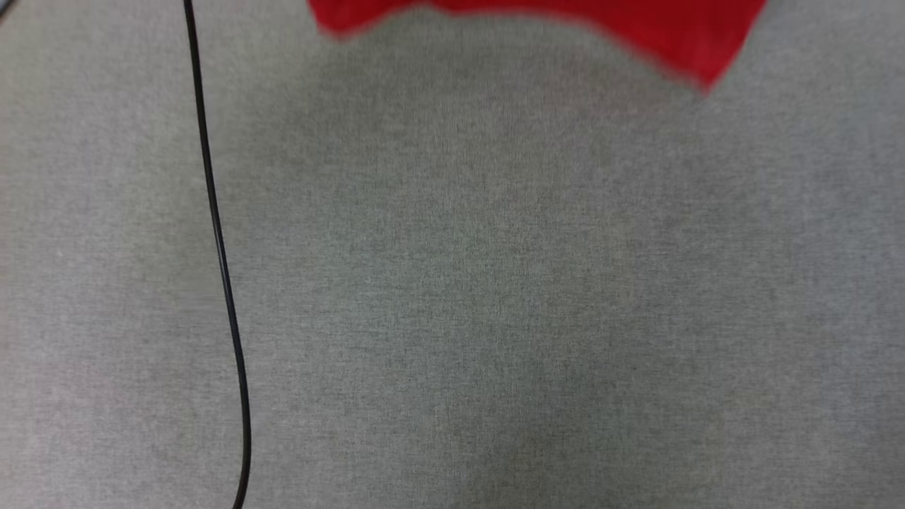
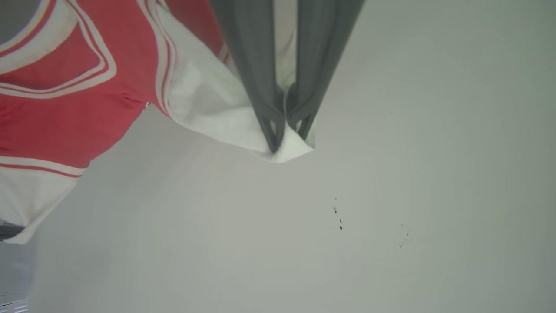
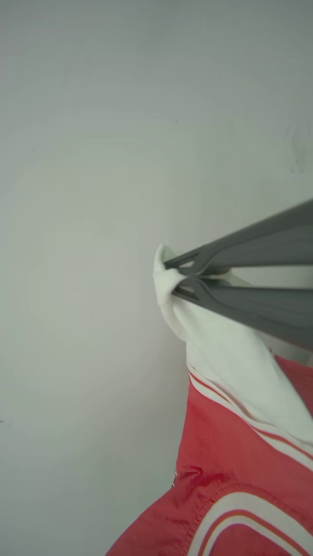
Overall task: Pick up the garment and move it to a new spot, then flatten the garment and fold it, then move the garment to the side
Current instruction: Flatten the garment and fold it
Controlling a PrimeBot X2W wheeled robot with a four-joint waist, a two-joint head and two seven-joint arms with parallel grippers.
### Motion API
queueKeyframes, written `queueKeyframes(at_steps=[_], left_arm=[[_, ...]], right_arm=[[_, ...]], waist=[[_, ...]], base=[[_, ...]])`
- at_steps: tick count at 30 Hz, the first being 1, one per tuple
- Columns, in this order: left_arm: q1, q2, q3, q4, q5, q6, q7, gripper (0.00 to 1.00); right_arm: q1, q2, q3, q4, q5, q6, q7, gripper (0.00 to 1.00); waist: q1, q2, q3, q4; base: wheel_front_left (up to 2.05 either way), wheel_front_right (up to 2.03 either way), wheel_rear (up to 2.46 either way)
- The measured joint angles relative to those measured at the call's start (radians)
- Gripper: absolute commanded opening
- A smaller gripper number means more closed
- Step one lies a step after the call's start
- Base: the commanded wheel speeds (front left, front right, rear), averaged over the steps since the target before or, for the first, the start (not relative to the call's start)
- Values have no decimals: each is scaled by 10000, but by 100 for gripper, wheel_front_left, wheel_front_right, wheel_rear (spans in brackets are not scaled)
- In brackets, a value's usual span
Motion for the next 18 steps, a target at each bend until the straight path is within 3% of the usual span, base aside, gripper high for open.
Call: queueKeyframes(at_steps=[8,18], left_arm=[[-1094,-337,19,1526,-130,-174,-773,0],[287,-343,-807,2443,-671,-232,-1946,0]], right_arm=[[-1909,489,717,1413,-431,0,-617,0],[-884,644,1891,2629,90,0,-1705,0]], waist=[[0,0,767,81],[0,0,756,90]], base=[[0,0,0],[0,0,0]])
